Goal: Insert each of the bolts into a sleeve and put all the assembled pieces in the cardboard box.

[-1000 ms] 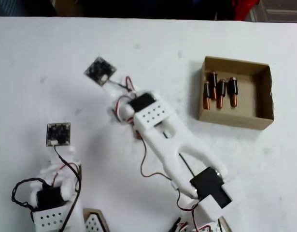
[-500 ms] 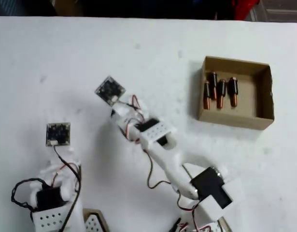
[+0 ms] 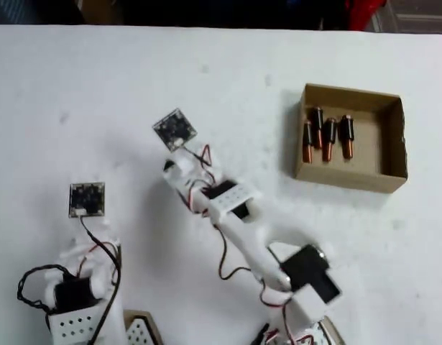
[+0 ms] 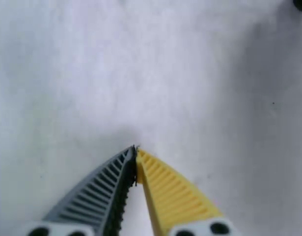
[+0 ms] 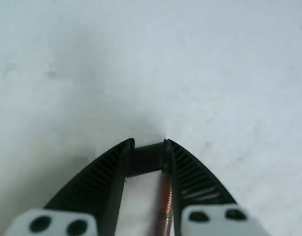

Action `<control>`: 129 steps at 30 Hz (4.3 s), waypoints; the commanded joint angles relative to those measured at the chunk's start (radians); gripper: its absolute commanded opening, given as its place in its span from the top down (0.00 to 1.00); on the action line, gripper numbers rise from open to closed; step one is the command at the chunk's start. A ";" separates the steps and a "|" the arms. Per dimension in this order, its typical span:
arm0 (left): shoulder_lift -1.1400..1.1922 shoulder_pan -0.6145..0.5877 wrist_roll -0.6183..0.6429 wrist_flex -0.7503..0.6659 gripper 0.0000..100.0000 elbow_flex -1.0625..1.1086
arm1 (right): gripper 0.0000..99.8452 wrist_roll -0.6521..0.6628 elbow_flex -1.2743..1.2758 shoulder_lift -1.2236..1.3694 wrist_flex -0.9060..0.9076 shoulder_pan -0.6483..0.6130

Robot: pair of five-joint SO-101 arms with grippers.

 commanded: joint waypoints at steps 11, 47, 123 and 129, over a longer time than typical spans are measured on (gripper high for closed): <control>-0.005 -0.010 -0.012 -0.028 0.98 -0.002 | 0.92 0.075 -0.235 0.134 0.275 -0.004; -0.005 -0.010 -0.014 -0.028 0.98 -0.002 | 0.91 0.686 -0.258 -0.024 0.483 -0.004; -0.007 -0.010 -0.015 -0.028 0.98 -0.002 | 0.97 0.416 -0.445 -0.659 1.319 -0.018; -0.007 -0.010 -0.015 -0.028 0.98 -0.002 | 0.97 0.417 -0.295 -0.789 1.371 0.097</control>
